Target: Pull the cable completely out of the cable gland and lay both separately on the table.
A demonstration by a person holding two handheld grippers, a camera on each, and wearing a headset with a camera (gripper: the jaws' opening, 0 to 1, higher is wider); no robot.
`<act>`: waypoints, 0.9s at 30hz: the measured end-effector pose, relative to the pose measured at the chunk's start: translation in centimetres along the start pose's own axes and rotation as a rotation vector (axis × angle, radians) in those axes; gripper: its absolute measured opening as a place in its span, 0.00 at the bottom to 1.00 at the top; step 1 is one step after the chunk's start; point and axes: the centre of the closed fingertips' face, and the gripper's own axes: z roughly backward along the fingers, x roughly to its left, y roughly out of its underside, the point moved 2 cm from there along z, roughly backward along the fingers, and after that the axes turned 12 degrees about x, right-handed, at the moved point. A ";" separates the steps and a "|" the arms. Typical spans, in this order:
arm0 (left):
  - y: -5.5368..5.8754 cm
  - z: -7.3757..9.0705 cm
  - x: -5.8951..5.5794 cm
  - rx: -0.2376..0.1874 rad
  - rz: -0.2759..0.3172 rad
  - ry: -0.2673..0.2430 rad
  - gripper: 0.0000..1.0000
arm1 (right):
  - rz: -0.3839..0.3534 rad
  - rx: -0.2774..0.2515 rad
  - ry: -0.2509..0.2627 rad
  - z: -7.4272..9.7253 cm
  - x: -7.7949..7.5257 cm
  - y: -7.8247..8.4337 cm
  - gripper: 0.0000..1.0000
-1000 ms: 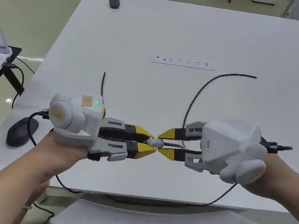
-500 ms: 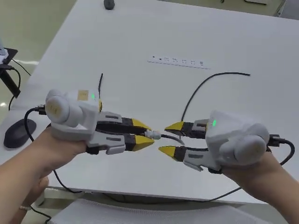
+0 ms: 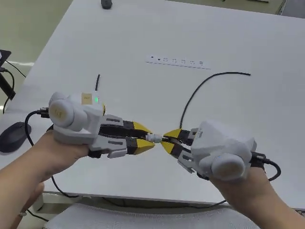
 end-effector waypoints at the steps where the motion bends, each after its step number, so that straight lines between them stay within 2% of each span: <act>1: -0.1 0.0 0.1 -0.002 0.004 -0.005 0.15 | -0.001 0.000 0.014 0.1 -0.1 0.0 0.02; 7: -0.3 -0.5 -0.1 0.014 -0.003 -0.010 0.15 | -0.019 0.005 0.052 0.2 -0.2 0.5 0.00; 10: -0.2 -0.9 -0.2 0.027 -0.009 -0.016 0.15 | -0.049 0.016 0.033 0.1 -0.2 0.9 0.00; 13: -0.2 -1.0 -0.3 0.028 -0.013 -0.026 0.15 | -0.145 0.001 0.006 0.2 -0.3 1.2 0.00; 27: -0.5 -1.4 -0.6 0.026 -0.009 -0.061 0.15 | -0.230 0.010 -0.012 0.5 -0.6 2.1 0.00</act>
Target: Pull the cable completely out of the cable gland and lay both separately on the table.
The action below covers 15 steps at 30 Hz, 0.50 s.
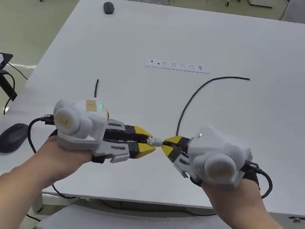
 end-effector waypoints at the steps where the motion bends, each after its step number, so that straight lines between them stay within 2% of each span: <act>1: 0.0 0.0 0.0 -0.001 0.002 -0.002 0.15 | -0.020 -0.003 -0.006 0.0 0.0 0.1 0.00; 5: 0.2 0.0 -0.4 0.003 0.001 -0.010 0.15 | -0.029 0.004 -0.005 0.0 0.1 0.5 0.00; 10: 0.3 0.3 -0.6 0.007 0.004 -0.015 0.15 | -0.093 0.016 -0.005 0.1 -0.5 1.7 0.00; 15: 0.3 0.4 -0.7 0.006 0.001 -0.013 0.15 | -0.189 0.028 0.002 0.1 -1.5 3.3 0.00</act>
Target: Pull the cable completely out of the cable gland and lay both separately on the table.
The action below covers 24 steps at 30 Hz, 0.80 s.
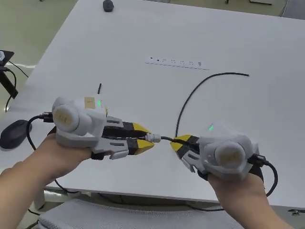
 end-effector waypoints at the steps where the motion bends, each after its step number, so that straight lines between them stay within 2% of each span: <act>1: 0.0 0.0 0.0 -0.003 -0.001 0.000 0.15 | -0.039 -0.002 -0.002 0.0 -0.3 0.3 0.00; 6: 0.1 -0.2 -0.2 0.003 0.004 0.020 0.15 | -0.133 0.002 -0.008 -0.4 -1.2 1.6 0.00; 17: 0.3 -0.5 0.2 0.009 -0.006 0.036 0.15 | -0.442 0.039 -0.025 -1.7 -3.0 5.2 0.00; 18: 0.4 -0.5 0.2 0.009 -0.005 0.039 0.15 | -0.455 0.038 -0.027 -1.7 -3.0 5.3 0.00; 21: 0.6 -0.7 0.2 0.012 0.002 0.049 0.15 | -0.389 0.049 -0.001 -1.5 -2.7 5.1 0.00; 24: 0.7 -0.6 0.4 0.011 0.006 0.056 0.15 | -0.394 0.040 0.008 -1.3 -2.6 4.8 0.00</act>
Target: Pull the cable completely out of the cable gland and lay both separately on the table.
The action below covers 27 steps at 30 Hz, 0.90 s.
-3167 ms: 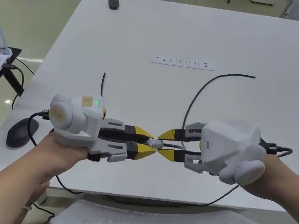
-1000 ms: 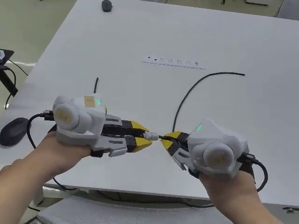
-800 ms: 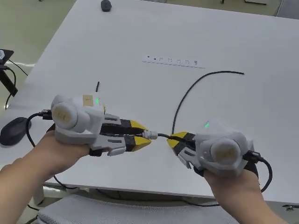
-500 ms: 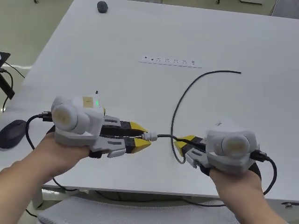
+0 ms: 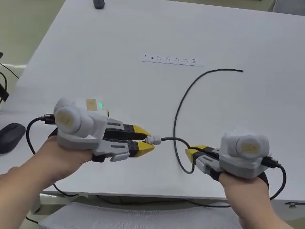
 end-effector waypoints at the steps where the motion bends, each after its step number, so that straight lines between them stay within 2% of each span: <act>1: 0.0 0.1 0.1 -0.001 0.000 0.002 0.15 | 0.003 -0.005 0.005 0.1 0.0 -0.1 0.00; 4: 0.2 0.4 0.5 -0.001 -0.001 0.001 0.15 | 0.032 -0.030 0.031 0.5 -0.1 -0.6 0.01; 7: 0.0 0.9 0.8 -0.009 0.010 -0.008 0.15 | 0.125 -0.036 0.059 0.9 0.3 -1.2 0.01; 8: -0.1 1.0 0.8 -0.012 0.012 -0.006 0.15 | 0.180 -0.063 0.065 1.1 0.6 -1.8 0.02; 9: -0.2 1.1 0.8 -0.019 0.016 -0.003 0.15 | 0.204 -0.077 0.058 1.2 1.0 -2.2 0.02; 10: -0.2 1.2 0.7 -0.018 0.013 -0.004 0.15 | 0.201 -0.071 0.042 1.1 1.4 -2.2 0.02; 12: 0.0 1.1 0.8 -0.001 -0.001 -0.008 0.15 | 0.227 -0.035 0.052 1.1 1.8 -2.2 0.04; 15: 0.1 1.1 0.7 0.002 -0.002 -0.007 0.15 | 0.307 -0.040 0.054 1.6 3.1 -3.3 0.14; 19: 0.0 1.1 0.3 0.004 -0.010 -0.002 0.15 | 0.501 -0.026 0.095 2.8 5.1 -5.0 0.17; 23: 0.0 1.0 0.4 0.003 -0.011 -0.001 0.15 | 0.644 0.007 0.101 2.7 7.0 -5.8 0.18; 26: 0.0 0.9 0.5 0.002 -0.008 -0.003 0.15 | 0.740 0.015 0.114 2.5 7.9 -6.2 0.16; 27: -0.1 0.9 0.5 0.002 -0.007 -0.002 0.15 | 0.767 0.036 0.120 2.2 8.1 -6.0 0.16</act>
